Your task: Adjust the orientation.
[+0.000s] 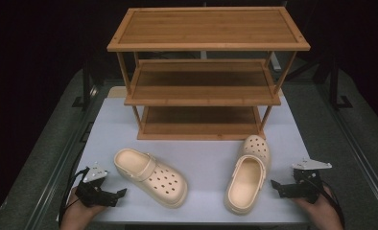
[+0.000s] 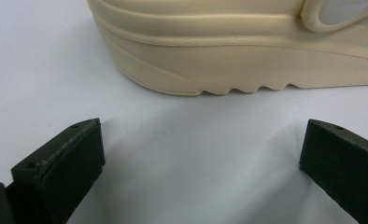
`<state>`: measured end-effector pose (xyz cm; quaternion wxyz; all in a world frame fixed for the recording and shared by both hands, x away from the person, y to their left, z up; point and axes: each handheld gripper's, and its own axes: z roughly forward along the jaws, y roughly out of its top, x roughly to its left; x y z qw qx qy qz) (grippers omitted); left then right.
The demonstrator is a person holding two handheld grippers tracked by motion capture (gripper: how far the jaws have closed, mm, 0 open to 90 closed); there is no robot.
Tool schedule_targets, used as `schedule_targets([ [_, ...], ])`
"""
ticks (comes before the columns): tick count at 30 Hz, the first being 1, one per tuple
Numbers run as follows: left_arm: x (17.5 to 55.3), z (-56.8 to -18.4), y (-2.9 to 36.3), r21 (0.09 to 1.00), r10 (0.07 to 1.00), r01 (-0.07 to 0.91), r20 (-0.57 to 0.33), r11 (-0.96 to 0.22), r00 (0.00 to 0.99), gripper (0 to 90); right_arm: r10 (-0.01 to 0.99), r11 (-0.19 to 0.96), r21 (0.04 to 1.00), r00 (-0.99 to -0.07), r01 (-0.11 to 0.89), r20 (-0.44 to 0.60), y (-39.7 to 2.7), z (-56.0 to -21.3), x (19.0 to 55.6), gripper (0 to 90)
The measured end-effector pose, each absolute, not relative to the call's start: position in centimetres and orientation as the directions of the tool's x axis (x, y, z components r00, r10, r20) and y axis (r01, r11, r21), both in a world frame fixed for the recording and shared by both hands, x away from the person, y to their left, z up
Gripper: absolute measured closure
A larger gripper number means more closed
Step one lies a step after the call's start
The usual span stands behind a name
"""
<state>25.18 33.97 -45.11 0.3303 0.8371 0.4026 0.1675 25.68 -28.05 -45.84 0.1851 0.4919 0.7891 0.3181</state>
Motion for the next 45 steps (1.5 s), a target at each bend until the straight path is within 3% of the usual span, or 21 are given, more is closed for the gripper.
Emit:
schedule_targets([
  [13, 25.1, -45.0, 34.0, 0.692, 0.787, 0.562, 0.015, -0.454, 0.617, 0.9, 0.894, 0.314, 0.684, -0.447, 0.659, 0.020, -28.0, -45.8, 25.7, 0.0],
  [16, 24.7, -44.6, 34.3, 0.702, 0.776, 0.547, 0.013, -0.457, 0.631, 13.5, 0.894, 0.314, 0.684, -0.447, 0.659, 0.020, -28.0, -45.8, 25.7, 0.0],
  [20, 24.3, -44.1, 34.3, 0.713, 0.767, 0.535, 0.004, -0.452, 0.642, 21.9, 0.894, 0.314, 0.684, -0.448, 0.658, 0.020, -28.0, -45.8, 25.7, 0.0],
  [34, 22.9, -41.5, 34.3, 0.770, 0.691, 0.478, -0.067, -0.423, 0.719, 90.0, 0.894, 0.314, 0.684, -0.448, 0.658, 0.021, -28.1, -45.9, 25.7, 0.0],
  [38, 22.7, -41.2, 33.7, 0.777, 0.657, 0.476, -0.108, -0.413, 0.747, 90.0, 0.894, 0.314, 0.685, -0.448, 0.658, 0.021, -28.1, -45.8, 25.7, 0.0],
  [45, 22.1, -40.9, 32.1, 0.797, 0.589, 0.420, -0.102, -0.434, 0.802, 90.0, 0.894, 0.313, 0.684, -0.447, 0.659, 0.022, -28.0, -45.8, 25.7, 0.0],
])
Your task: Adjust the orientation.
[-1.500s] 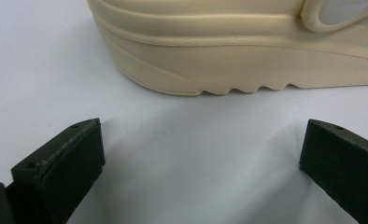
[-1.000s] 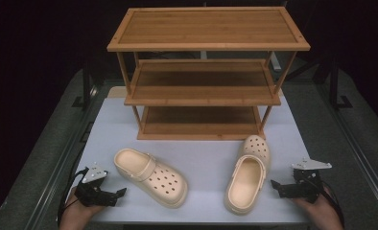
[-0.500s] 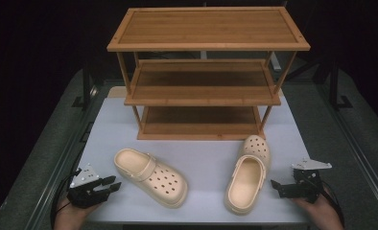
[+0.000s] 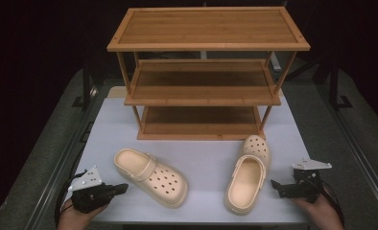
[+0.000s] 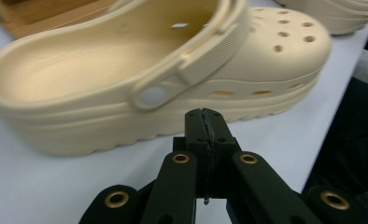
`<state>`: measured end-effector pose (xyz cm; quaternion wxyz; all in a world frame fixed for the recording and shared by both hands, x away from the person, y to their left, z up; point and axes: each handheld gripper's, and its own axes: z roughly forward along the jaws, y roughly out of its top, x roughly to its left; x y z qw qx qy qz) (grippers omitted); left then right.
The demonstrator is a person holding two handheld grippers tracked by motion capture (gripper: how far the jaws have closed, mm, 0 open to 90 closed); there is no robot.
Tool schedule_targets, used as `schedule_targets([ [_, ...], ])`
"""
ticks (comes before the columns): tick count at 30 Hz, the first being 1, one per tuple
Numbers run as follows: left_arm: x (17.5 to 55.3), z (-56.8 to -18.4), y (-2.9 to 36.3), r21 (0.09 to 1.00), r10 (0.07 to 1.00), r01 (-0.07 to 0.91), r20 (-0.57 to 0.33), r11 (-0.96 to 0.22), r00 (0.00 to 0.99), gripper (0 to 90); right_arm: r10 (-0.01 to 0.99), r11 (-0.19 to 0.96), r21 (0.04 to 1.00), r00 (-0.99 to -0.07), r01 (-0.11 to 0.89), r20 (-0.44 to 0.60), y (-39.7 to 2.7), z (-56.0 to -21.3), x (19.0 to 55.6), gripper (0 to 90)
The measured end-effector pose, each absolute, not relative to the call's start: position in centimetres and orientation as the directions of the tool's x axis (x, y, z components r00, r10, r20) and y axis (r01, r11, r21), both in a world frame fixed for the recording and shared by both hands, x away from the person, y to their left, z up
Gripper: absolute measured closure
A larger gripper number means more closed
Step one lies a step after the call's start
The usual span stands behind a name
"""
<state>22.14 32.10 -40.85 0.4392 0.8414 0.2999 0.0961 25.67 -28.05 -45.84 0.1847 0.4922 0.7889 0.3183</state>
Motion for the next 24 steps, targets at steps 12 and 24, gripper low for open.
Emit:
schedule_targets([
  [12, 22.0, -40.8, 28.7, 0.800, 0.483, 0.361, -0.103, -0.479, 0.869, 90.0, 0.894, 0.315, 0.684, -0.448, 0.658, 0.019, -28.0, -45.9, 25.7, 0.0],
  [24, 22.5, -41.4, 26.0, 0.790, 0.415, 0.322, -0.095, -0.522, 0.905, 90.0, 0.894, 0.316, 0.684, -0.448, 0.658, 0.018, -28.0, -45.9, 25.7, 0.0],
])
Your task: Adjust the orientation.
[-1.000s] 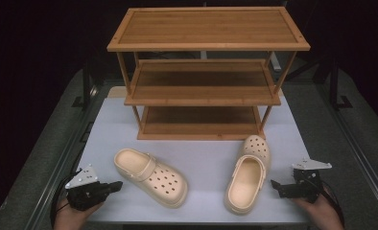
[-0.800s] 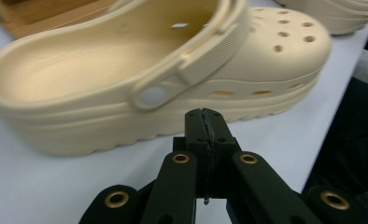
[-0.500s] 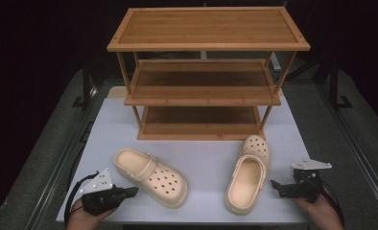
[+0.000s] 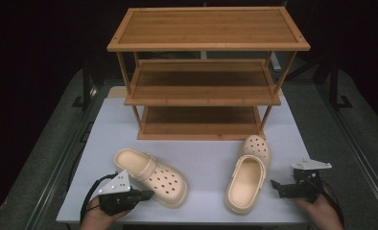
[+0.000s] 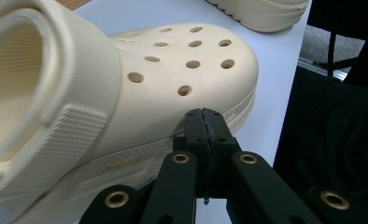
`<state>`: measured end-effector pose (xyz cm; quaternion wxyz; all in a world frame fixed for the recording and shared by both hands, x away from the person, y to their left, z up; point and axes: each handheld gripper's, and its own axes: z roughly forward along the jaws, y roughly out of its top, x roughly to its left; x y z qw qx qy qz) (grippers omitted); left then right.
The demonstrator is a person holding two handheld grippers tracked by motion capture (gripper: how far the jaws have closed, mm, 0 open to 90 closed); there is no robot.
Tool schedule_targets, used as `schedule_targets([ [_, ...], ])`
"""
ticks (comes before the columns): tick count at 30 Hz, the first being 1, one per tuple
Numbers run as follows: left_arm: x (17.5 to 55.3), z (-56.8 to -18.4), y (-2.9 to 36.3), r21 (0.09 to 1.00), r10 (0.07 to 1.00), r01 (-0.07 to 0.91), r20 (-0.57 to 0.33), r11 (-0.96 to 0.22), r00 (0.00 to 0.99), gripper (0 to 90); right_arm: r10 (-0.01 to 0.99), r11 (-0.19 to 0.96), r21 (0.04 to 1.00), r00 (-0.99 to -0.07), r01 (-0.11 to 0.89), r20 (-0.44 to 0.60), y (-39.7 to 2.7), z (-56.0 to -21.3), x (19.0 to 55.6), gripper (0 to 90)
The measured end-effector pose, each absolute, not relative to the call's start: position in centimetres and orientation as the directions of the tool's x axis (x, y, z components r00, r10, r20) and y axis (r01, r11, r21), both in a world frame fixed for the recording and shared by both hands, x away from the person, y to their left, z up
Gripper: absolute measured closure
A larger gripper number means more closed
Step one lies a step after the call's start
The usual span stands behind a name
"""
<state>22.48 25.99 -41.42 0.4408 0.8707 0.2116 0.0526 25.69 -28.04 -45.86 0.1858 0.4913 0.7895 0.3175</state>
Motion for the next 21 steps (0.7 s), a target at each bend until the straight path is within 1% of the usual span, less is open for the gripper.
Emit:
schedule_targets([
  [9, 23.1, -41.6, 25.1, 0.794, 0.410, 0.318, -0.095, -0.519, 0.907, 90.0, 0.894, 0.316, 0.684, -0.448, 0.658, 0.018, -28.0, -45.9, 25.7, 0.0],
  [21, 25.3, -41.6, 21.8, 0.794, 0.425, 0.313, -0.077, -0.522, 0.902, 90.0, 0.894, 0.315, 0.685, -0.448, 0.657, 0.020, -28.0, -45.9, 25.7, 0.0],
])
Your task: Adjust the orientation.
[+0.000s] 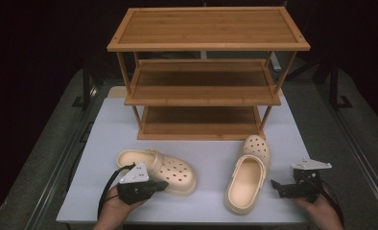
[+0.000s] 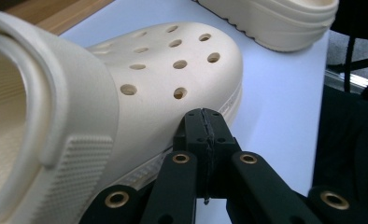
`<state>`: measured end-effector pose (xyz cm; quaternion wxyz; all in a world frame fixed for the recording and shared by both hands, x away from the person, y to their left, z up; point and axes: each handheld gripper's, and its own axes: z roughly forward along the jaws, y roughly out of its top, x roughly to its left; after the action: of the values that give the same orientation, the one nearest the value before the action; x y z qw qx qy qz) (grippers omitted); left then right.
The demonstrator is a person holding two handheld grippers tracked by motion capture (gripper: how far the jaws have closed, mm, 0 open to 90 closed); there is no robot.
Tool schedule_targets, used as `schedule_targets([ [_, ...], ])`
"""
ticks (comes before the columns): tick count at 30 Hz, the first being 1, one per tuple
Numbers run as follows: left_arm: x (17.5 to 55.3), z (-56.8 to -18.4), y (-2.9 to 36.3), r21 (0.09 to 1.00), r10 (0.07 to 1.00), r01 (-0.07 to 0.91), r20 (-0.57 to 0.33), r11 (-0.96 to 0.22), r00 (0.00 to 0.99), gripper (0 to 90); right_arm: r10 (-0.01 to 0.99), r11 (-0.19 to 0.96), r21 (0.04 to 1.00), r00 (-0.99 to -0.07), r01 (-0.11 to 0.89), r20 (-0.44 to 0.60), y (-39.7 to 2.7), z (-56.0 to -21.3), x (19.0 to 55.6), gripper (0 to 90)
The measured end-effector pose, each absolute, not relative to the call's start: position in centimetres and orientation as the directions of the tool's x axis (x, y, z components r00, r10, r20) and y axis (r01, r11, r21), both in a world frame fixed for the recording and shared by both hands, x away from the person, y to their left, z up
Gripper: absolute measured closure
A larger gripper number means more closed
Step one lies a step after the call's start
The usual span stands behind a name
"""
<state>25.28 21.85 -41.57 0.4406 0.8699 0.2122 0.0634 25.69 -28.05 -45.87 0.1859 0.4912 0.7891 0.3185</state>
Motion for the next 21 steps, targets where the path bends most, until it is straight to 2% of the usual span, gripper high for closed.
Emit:
schedule_targets([
  [16, 28.2, -41.6, 18.8, 0.795, 0.461, 0.312, -0.046, -0.520, 0.886, 90.0, 0.894, 0.313, 0.686, -0.448, 0.657, 0.021, -28.1, -45.9, 25.7, 0.0],
  [21, 27.9, -41.1, 19.3, 0.808, 0.456, 0.324, -0.078, -0.492, 0.887, 90.0, 0.894, 0.313, 0.686, -0.448, 0.657, 0.021, -28.1, -45.9, 25.7, 0.0],
])
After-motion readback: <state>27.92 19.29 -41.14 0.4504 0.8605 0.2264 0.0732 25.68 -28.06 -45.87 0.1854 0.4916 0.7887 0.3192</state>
